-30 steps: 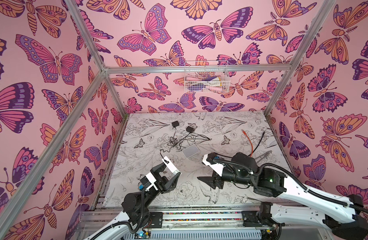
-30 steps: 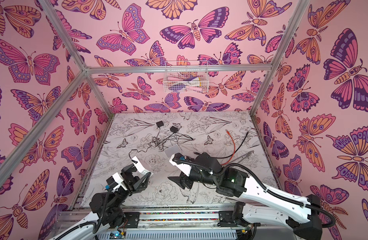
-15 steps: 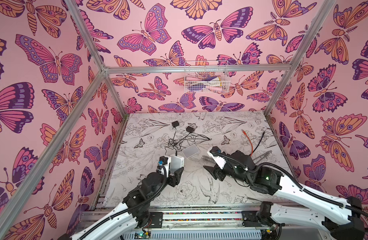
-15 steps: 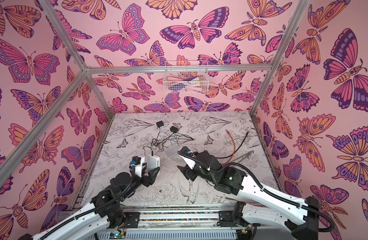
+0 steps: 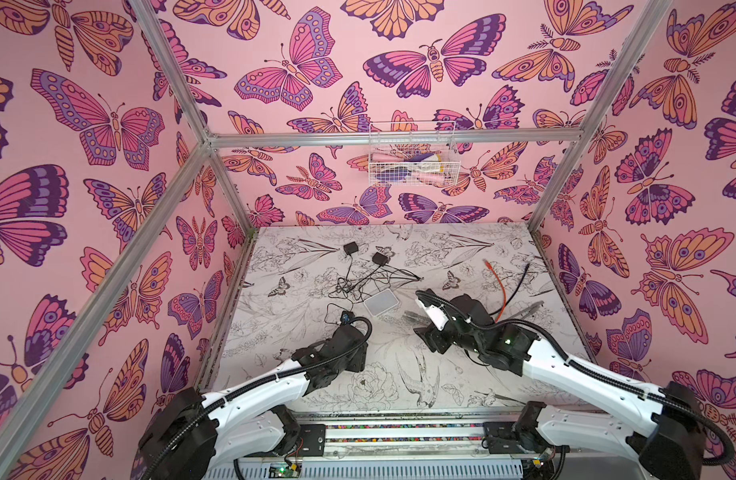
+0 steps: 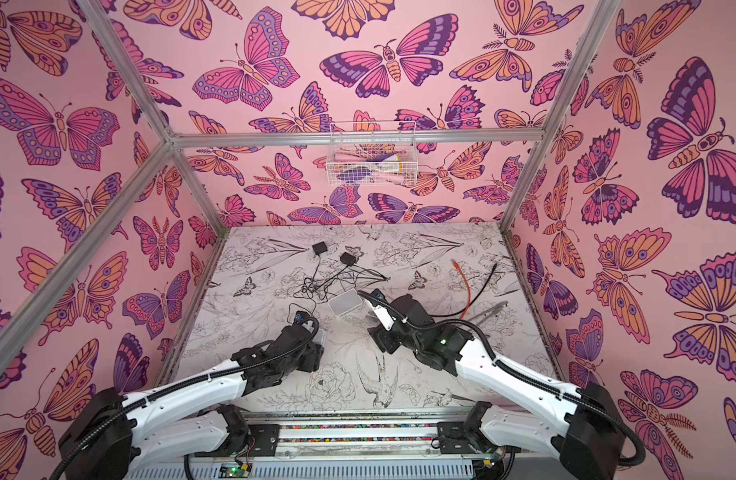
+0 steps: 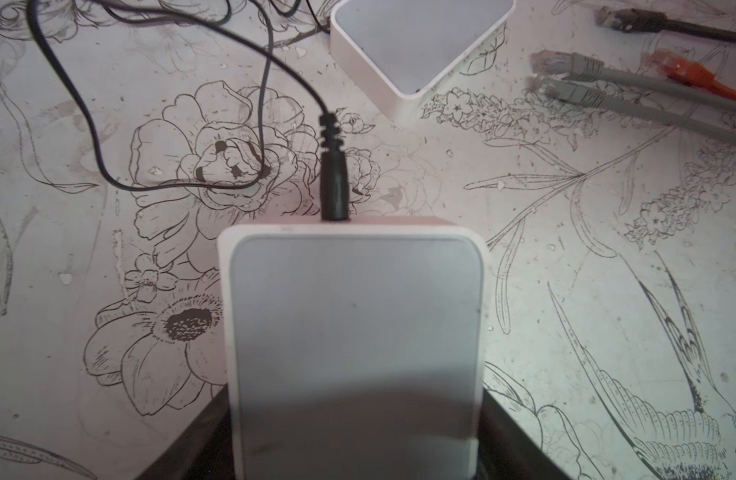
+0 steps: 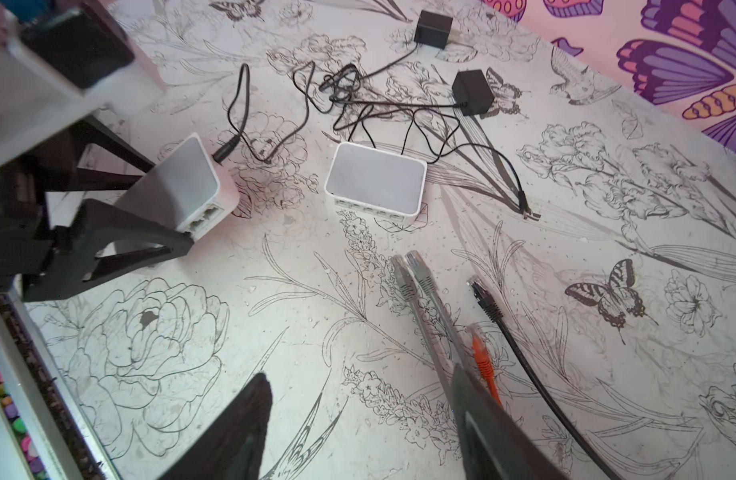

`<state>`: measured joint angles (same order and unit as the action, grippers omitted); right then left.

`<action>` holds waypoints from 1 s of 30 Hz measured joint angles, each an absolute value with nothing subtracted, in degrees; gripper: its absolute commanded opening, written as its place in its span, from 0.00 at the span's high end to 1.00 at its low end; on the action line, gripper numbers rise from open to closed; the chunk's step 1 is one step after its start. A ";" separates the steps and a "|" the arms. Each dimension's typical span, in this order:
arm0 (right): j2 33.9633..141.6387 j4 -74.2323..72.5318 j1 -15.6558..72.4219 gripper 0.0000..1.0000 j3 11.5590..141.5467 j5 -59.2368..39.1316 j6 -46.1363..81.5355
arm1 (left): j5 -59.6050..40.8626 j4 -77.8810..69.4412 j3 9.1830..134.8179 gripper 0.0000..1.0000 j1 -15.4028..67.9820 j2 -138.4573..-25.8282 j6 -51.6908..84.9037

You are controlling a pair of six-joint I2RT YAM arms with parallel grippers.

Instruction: Insert the plug into the switch port

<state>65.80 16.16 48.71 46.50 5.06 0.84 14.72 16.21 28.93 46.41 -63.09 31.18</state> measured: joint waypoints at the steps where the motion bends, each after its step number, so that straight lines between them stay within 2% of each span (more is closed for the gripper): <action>1: 66.74 16.56 48.56 0.30 46.89 5.06 0.86 | 14.31 16.32 29.06 0.73 46.39 -63.40 31.22; 4: 68.05 17.34 48.47 0.30 47.33 5.04 0.89 | 13.04 16.40 29.10 0.70 46.24 -63.81 31.40; 5: 68.07 17.54 48.47 0.30 47.35 5.04 0.86 | 12.78 16.43 29.10 0.59 46.17 -63.90 31.42; 6: 68.07 17.63 48.47 0.30 47.48 5.02 0.86 | 12.53 16.45 29.10 0.36 46.11 -64.01 31.53; 7: 68.07 17.67 48.47 0.30 47.66 4.91 0.86 | 12.29 16.47 29.10 0.02 46.02 -64.12 31.46; 14: 68.03 18.31 48.47 0.30 49.47 4.82 0.56 | 11.94 19.73 31.68 0.01 45.71 -60.55 31.42; 20: 68.18 18.90 48.45 0.30 49.58 4.78 -1.23 | 11.94 20.88 35.11 0.00 43.38 -50.19 30.09; 23: 68.95 18.81 47.83 0.27 49.58 3.99 -2.24 | 12.01 19.49 34.09 0.00 42.74 -42.92 29.39; 26: 70.74 18.68 46.04 0.25 49.56 1.06 -3.22 | 11.86 15.81 31.03 0.00 41.89 -35.51 28.80; 30: 75.26 20.05 41.65 0.27 50.89 -4.97 -3.22 | 10.00 12.86 28.01 0.00 41.04 -28.45 27.79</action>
<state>75.26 20.05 41.65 50.89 -4.97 -3.22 10.00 12.86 28.01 41.04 -28.45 27.79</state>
